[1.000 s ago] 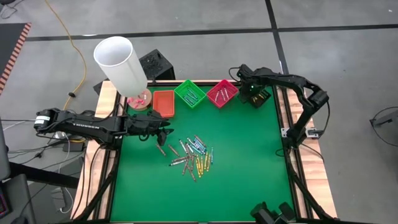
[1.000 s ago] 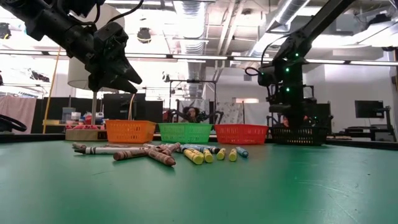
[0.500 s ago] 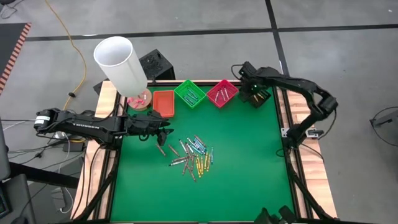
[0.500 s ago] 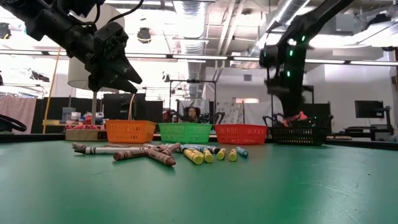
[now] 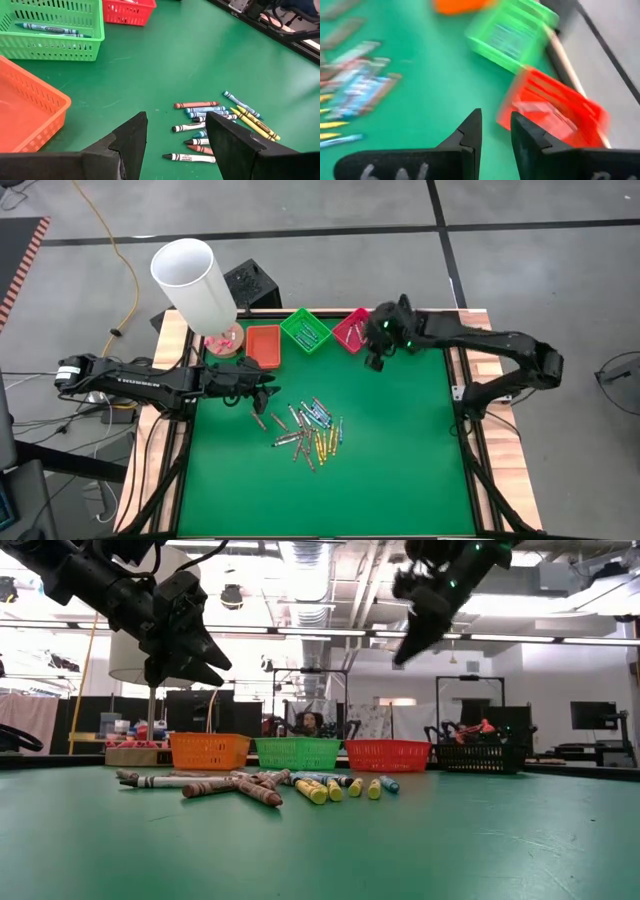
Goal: Sort crayons
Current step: Put the brown crayon into the orange bin
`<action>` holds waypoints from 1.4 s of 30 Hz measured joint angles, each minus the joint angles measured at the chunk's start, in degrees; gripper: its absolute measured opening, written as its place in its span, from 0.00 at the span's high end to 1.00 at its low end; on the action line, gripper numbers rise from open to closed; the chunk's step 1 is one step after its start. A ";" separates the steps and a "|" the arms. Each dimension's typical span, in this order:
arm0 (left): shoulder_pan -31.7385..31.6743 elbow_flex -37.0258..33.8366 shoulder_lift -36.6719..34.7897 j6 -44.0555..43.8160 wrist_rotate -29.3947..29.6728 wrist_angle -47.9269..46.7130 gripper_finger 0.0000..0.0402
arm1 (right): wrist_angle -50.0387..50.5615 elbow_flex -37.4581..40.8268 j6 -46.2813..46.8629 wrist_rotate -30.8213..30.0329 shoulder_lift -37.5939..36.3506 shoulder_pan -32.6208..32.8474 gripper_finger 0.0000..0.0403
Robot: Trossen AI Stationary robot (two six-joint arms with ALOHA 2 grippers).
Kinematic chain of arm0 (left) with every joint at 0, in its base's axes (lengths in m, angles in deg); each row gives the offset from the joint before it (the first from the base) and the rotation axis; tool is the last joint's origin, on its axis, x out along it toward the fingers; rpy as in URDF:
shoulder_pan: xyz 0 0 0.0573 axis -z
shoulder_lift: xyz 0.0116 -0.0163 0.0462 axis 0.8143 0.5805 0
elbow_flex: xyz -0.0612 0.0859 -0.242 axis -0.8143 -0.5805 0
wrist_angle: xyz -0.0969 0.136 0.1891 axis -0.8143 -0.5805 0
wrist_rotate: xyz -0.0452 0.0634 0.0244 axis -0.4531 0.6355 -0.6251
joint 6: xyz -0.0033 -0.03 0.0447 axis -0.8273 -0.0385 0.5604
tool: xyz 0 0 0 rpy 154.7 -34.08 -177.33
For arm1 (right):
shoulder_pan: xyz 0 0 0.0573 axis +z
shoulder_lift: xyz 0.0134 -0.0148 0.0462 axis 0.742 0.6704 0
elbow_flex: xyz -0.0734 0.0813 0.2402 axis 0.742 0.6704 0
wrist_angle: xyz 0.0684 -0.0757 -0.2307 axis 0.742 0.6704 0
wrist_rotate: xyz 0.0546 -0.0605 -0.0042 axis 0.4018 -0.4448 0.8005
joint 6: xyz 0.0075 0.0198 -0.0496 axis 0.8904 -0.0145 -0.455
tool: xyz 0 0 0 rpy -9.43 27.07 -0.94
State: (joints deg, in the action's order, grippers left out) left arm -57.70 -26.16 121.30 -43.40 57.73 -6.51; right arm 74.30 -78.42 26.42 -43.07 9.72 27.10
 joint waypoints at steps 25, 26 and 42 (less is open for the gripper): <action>-0.01 0.01 0.01 0.94 -1.13 -0.03 0.52 | -4.74 0.00 -17.66 -0.54 21.61 28.97 0.76; -0.01 0.01 0.00 0.94 -1.12 -0.03 0.52 | -4.66 0.00 -18.55 -0.63 21.72 29.54 0.76; -0.02 0.02 0.01 0.23 -1.94 -0.81 0.52 | -11.53 -0.03 -16.83 -5.00 22.75 30.87 0.76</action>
State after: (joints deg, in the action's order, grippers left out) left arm -57.72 -26.14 121.30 -43.18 55.79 -7.32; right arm 62.78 -78.44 9.59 -48.08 32.47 57.97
